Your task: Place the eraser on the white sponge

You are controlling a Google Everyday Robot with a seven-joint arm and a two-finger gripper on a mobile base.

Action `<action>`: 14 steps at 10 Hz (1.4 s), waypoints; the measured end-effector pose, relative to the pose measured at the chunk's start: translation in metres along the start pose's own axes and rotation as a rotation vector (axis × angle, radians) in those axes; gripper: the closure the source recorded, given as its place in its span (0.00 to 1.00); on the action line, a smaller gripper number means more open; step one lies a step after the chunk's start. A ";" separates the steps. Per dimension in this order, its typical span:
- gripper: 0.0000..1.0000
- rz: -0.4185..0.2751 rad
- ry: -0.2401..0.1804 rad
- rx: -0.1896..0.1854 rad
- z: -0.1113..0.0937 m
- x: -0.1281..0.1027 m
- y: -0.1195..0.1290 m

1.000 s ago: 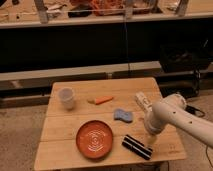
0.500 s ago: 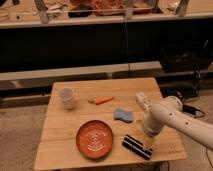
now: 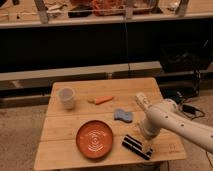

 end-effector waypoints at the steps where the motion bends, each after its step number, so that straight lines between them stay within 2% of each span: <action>1: 0.20 -0.011 0.004 -0.004 0.003 -0.001 0.001; 5: 0.20 -0.038 0.014 -0.021 0.017 0.001 0.006; 14: 0.20 -0.075 0.019 -0.041 0.030 -0.005 0.010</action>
